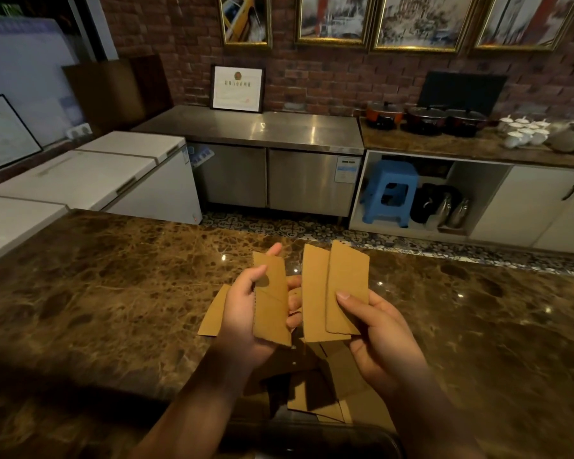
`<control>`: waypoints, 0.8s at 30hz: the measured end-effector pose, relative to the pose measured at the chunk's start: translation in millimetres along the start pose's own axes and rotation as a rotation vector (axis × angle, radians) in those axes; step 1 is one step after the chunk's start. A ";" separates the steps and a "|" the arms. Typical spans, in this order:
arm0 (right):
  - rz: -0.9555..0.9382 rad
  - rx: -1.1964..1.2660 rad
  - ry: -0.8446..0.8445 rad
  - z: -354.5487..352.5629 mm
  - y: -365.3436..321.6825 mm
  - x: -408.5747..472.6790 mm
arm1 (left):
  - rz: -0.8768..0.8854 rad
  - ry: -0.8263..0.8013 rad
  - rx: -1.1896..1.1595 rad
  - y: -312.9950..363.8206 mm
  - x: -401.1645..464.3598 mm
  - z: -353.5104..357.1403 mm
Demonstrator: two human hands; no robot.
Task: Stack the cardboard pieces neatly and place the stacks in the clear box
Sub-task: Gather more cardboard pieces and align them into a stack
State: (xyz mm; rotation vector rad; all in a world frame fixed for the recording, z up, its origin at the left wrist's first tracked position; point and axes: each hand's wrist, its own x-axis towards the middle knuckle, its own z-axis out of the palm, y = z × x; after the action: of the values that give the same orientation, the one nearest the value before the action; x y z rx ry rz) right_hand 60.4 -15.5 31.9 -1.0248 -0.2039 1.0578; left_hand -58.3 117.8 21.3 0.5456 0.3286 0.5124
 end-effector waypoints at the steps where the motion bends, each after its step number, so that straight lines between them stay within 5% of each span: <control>1: 0.006 -0.001 -0.002 0.3 0.1 -0.9 | 0.016 -0.021 0.024 -0.3 -0.6 -0.7; 12: -0.170 -0.109 0.008 6.1 -7.3 -0.2 | -0.151 0.076 0.116 -5.8 0.0 0.7; 19: -0.957 -1.048 -0.135 -0.6 -1.6 -3.0 | -0.121 -0.010 0.059 -3.9 -0.6 5.1; 24: -1.151 -1.363 -0.177 -11.6 13.1 -1.5 | -0.022 -0.107 0.278 -1.2 -4.5 -0.9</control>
State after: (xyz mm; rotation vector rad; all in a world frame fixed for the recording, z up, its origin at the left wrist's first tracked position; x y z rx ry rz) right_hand 58.2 -22.3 15.9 -1.6184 -1.5925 -0.2194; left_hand -61.9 114.9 20.7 0.8349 0.3054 0.4162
